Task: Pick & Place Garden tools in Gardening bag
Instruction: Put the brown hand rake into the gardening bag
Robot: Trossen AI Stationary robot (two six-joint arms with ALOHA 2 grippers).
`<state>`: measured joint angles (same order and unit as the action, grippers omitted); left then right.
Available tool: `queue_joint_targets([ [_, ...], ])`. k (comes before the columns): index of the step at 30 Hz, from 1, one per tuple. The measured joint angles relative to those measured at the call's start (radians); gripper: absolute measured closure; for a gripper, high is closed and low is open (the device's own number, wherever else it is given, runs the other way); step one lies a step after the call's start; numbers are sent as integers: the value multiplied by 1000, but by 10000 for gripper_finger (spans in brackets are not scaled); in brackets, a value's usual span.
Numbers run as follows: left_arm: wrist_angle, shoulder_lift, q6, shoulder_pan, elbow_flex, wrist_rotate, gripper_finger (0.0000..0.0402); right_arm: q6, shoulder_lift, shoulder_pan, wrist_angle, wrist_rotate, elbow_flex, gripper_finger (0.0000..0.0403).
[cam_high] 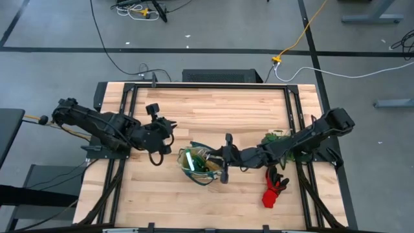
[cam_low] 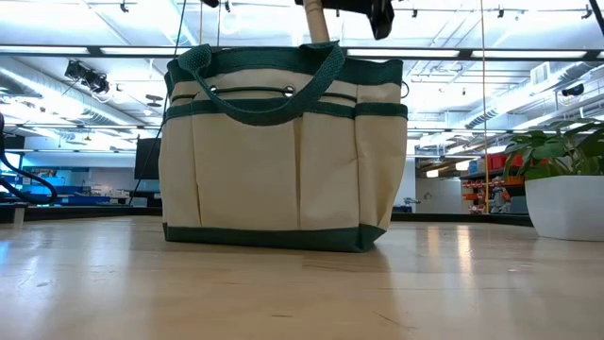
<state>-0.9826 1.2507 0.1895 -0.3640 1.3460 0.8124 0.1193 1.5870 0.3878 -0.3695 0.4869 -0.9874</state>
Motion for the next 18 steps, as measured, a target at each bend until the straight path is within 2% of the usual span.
queue_joint_targets([
  [13, -76, -2, 44, 0, -1, -5, 358, 70, 11, 13, 18, 53, 28, 358],
  [18, -90, -2, 57, 0, -1, -5, 358, 101, 11, 13, -71, 55, 84, 358],
])
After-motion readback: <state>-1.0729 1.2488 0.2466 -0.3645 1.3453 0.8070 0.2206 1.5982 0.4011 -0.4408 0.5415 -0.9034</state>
